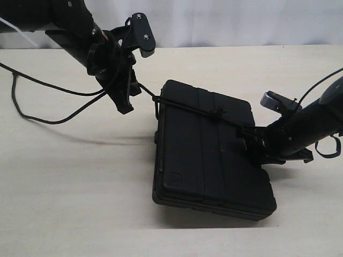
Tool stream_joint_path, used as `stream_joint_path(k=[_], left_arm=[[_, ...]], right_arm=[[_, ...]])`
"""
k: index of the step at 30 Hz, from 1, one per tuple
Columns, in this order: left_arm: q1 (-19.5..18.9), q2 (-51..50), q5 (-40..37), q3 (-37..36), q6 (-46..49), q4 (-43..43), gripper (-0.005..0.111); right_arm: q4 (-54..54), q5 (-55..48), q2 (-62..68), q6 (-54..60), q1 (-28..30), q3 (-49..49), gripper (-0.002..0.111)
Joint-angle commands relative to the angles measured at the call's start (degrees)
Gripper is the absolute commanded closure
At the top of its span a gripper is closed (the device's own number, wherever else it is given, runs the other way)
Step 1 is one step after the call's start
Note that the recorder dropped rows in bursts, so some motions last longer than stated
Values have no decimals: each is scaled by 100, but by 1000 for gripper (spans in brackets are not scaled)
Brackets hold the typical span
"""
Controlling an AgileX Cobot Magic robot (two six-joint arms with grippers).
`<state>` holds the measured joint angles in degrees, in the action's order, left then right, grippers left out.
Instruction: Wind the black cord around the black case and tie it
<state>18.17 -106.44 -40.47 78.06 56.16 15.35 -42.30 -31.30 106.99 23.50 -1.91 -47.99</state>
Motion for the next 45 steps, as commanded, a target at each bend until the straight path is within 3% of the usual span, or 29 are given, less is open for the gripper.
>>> stream_joint_path(k=[1,19,27,35,38,45], left_arm=[[-77,212,339,38,-85,-540,107],[-224,346,767,-815,-89,-740,107],[-655,346,159,-1189,-89,-717,107],[-882,346,220,-1270,-89,-255,106],[-882,346,156,-1270,-89,-243,97],[-882,346,224,-1270,-89,-256,56]], right_arm=[[291,384,116,-118,111,77,104],[291,441,116,-18,123,77,104],[436,504,116,-18,123,77,104],[436,516,116,-18,123,77,104],[436,516,116,-18,123,77,104],[425,571,116,-18,123,77,104]])
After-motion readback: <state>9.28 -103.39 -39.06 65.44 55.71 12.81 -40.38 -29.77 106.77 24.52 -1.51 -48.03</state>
